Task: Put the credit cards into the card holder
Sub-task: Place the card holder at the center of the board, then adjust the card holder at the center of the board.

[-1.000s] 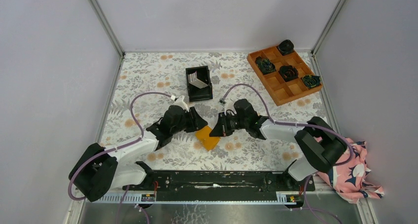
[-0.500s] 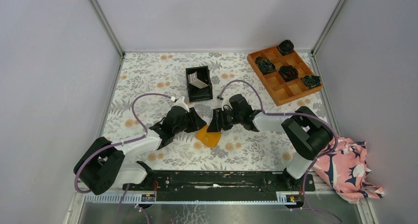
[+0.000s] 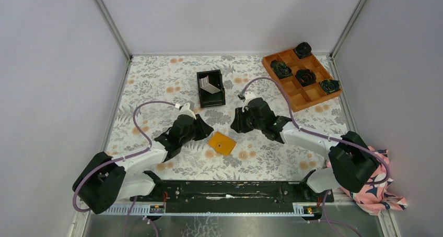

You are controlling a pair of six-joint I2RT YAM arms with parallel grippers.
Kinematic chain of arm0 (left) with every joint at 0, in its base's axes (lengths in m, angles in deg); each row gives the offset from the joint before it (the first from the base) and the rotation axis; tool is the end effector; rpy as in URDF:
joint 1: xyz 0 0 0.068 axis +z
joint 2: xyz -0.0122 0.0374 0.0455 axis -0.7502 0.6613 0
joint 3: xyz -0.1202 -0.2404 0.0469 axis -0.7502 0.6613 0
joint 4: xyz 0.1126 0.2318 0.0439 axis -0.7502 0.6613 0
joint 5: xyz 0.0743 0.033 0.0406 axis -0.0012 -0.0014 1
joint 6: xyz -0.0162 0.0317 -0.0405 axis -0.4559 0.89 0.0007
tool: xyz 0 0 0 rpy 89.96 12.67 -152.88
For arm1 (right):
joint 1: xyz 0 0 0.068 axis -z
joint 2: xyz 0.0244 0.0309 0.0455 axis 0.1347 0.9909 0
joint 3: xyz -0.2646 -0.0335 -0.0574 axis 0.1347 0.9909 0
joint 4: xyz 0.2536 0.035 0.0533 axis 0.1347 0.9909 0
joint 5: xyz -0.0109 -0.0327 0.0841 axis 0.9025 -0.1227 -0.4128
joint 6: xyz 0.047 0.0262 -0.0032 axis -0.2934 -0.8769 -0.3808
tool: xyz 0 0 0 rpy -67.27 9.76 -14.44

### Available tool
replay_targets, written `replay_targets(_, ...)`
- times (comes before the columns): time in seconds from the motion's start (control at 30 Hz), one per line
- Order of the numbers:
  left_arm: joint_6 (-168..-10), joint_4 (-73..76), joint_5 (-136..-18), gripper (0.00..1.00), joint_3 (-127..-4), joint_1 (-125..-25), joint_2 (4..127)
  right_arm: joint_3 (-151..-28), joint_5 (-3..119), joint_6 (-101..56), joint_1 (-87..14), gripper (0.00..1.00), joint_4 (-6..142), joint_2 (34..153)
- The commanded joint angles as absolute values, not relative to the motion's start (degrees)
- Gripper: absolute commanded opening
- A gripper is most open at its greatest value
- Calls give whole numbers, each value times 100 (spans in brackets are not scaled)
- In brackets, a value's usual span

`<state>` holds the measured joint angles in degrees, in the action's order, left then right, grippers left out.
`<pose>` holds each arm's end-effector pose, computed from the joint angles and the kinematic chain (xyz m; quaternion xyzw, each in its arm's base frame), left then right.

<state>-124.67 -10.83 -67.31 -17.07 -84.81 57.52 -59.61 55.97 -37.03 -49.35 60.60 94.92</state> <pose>0.1883 -0.1369 0.1761 -0.0883 0.8594 -0.3284 0.3819 0.2288 0.2109 0.2211 -0.1938 0.8434 0.3182 0.3871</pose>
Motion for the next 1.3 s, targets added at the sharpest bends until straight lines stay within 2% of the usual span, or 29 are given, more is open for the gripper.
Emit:
replay_targets(0.0, -12491, -1341, -6417, 25, -1507, -8437, 5757, -5659, 6662, -3783, -5369, 21, 6535, 9270)
replay_targets(0.07, -12498, -1328, -6391, 19, -1505, -8431, 5841, -5533, 6826, -3916, -5507, 6, 6543, 9299)
replay_targets(0.1, -12498, -1324, -6387, 17, -1505, -8437, 5892, -5480, 6900, -3970, -5580, 1, 6547, 9319)
replay_targets(0.13, -12498, -1321, -6378, 15, -1503, -8436, 5937, -5428, 6985, -4026, -5648, 0, 6559, 9329)
replay_targets(0.33, -12489, -1395, -6272, 8, -1512, -8433, 6260, -5185, 7290, -4310, -5938, 0, 6586, 9322)
replay_targets(0.7, -12548, -1902, -6516, 3, -1453, -8437, 7087, -5113, 7039, -4486, -6002, 0, 6190, 9857)
replay_targets(1.27, -12867, -1632, -6628, 0, -962, -8731, 6273, -6287, 7264, -4148, -5817, 0, 6148, 11098)
